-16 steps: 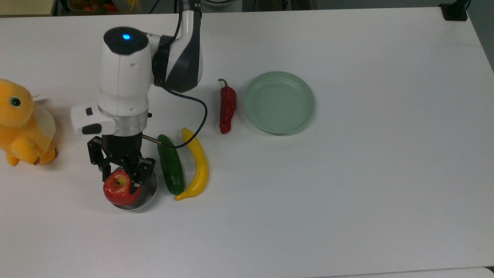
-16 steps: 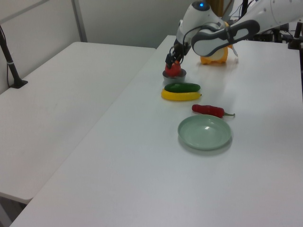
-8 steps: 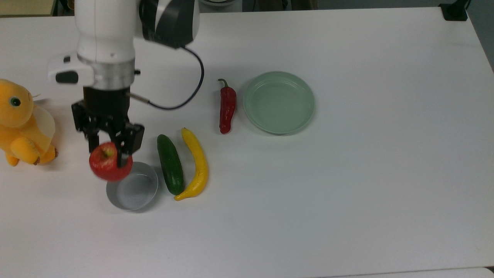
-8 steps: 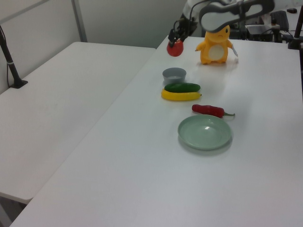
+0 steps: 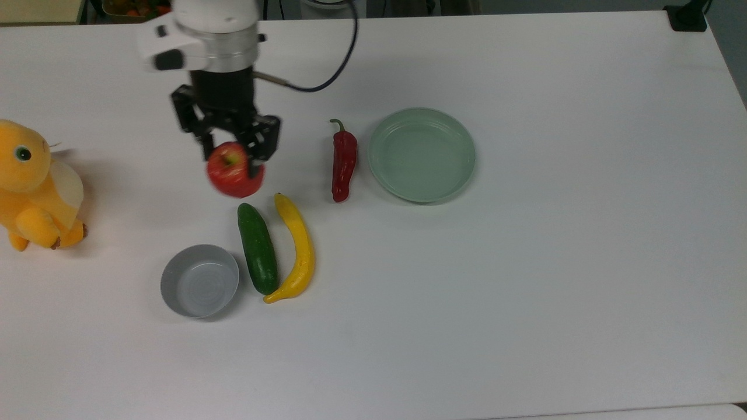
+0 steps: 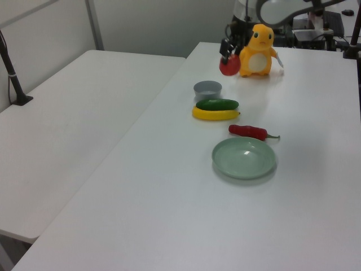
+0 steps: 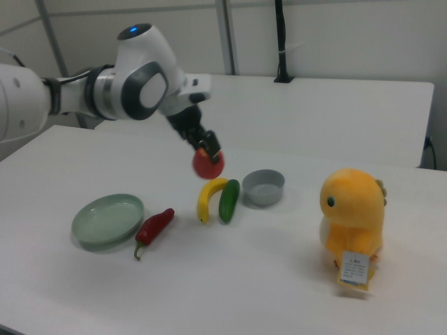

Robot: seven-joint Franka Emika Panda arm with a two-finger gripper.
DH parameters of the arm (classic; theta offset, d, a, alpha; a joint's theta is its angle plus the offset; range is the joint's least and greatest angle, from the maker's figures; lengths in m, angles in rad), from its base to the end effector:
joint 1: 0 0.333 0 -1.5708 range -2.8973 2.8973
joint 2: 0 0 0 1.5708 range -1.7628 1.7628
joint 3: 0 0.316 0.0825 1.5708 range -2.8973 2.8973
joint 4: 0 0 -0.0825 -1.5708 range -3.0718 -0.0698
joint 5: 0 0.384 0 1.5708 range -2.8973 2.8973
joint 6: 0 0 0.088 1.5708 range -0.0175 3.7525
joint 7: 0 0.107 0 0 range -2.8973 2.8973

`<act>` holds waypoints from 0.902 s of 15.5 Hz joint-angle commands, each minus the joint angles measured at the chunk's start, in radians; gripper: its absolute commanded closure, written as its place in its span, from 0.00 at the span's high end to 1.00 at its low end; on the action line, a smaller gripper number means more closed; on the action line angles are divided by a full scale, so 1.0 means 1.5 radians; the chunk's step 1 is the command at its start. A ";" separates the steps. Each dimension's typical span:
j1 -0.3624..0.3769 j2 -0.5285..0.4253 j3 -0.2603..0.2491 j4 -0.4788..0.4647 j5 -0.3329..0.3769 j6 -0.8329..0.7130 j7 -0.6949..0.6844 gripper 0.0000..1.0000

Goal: Red apple placed in the center of the desktop
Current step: 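Lift the red apple out of the bowl and carry it toward the chili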

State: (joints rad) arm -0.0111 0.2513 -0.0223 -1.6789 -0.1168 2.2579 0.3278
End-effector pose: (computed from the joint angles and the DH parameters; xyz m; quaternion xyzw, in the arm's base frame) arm 0.6644 -0.0240 0.4880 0.9741 -0.1474 0.1689 0.0288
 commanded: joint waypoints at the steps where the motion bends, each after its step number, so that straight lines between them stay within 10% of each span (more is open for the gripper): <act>1: 0.037 -0.069 -0.004 -0.123 0.007 -0.009 -0.032 0.24; 14: 0.054 -0.041 0.009 -0.185 -0.005 -0.006 -0.073 0.24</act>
State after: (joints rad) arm 0.0697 0.1947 -0.0088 -1.9430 -0.1186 2.2488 0.2543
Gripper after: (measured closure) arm 0.330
